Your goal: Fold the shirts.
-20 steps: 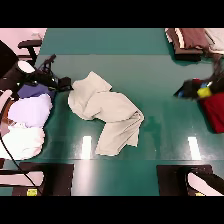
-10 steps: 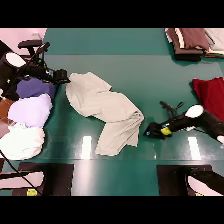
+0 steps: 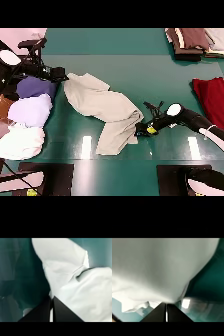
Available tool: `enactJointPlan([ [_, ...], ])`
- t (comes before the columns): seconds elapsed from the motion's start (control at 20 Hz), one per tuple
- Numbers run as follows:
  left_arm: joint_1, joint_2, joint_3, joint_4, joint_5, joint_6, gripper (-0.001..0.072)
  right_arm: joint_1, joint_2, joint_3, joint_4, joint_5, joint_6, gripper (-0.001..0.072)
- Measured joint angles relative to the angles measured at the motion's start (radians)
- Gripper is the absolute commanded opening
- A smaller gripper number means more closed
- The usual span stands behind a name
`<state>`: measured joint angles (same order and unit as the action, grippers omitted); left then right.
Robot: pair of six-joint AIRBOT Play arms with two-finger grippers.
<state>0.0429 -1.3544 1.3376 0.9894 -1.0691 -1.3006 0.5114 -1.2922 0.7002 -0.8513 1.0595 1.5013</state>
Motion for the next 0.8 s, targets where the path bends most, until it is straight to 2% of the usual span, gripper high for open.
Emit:
enactJointPlan([
  [0.2, 0.001, 0.091, 0.09, 0.011, 0.0, 0.0, 0.0021, -0.11, 0.144, 0.095, -0.179, 0.076, 0.064, 0.0021],
  [0.4, 0.001, 0.222, 0.283, 0.021, 0.002, 0.0, 0.002, -0.323, 0.335, 0.327, -0.361, 0.221, 0.088, 0.0021],
  [0.6, 0.0, 0.356, 0.499, 0.021, 0.008, 0.0, 0.002, -0.519, 0.468, 0.638, -0.424, 0.297, 0.059, 0.0021],
  [0.8, 0.0, 0.473, 0.661, 0.02, 0.018, 0.0, 0.0019, -0.643, 0.523, 0.936, -0.446, 0.328, 0.029, 0.002],
])
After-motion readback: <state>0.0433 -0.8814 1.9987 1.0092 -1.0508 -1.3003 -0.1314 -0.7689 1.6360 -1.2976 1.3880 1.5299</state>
